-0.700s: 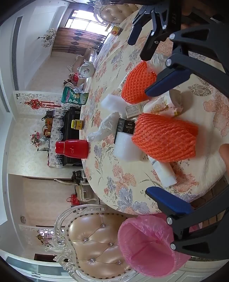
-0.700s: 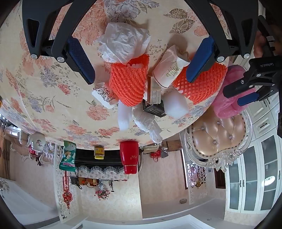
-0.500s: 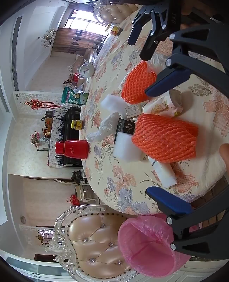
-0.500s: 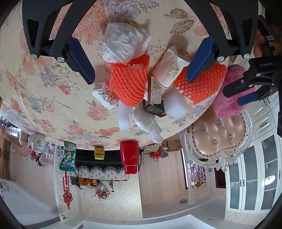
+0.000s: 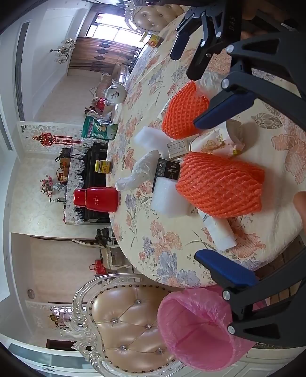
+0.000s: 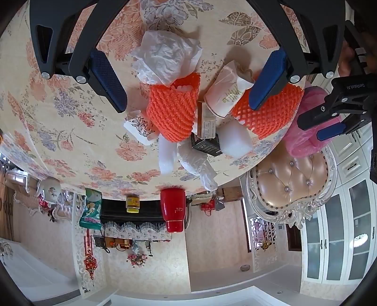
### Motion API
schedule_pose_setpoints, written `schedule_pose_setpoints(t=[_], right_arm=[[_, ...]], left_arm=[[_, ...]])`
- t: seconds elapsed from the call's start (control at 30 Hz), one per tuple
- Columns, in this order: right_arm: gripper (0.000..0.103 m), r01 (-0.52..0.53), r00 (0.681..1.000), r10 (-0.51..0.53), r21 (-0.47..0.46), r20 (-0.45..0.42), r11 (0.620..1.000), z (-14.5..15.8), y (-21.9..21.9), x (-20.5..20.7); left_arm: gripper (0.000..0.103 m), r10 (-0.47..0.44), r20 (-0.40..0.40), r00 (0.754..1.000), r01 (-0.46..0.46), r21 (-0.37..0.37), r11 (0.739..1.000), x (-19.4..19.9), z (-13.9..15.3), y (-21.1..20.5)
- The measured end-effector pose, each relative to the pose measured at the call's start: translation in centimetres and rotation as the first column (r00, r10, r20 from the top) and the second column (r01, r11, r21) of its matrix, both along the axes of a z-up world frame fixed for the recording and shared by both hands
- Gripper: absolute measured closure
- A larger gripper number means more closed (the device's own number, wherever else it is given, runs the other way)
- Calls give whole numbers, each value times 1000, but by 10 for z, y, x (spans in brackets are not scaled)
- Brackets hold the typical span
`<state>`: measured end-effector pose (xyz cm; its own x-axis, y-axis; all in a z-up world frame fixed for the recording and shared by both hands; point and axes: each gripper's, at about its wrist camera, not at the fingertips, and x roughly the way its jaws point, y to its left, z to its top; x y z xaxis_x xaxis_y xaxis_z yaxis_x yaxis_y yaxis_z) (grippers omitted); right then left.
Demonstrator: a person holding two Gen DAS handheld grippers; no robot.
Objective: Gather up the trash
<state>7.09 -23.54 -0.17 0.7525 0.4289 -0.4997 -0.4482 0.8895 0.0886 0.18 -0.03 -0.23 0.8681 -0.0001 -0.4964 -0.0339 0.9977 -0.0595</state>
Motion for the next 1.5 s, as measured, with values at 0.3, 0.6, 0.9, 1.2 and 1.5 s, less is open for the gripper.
schedule_pose_setpoints(t=[0.3,0.6,0.9,1.2,1.5], right_arm=[[7,0,1000,0,5,2,1000,1,-2,-1],[7,0,1000,0,5,2,1000,2,-2,-1],[7,-1,1000,1,6,0,1000,1,-2,-1],[7,-2,1000,2,5,0,1000,1,-2,-1],[7,-1,1000,1,5,0,1000,1,-2,-1]], left_arm=[[4,2,3,1000,-2,-3,1000,-1,2,0],[4,3,4,1000,-3,-1,1000,-1,3,-1],[4,4,6,1000,-4,-4,1000,-1,4,0],[4,4,5,1000,-4,-4,1000,-1,4,0],[4,3,6,1000,-3,-5,1000,-1,5,-2]])
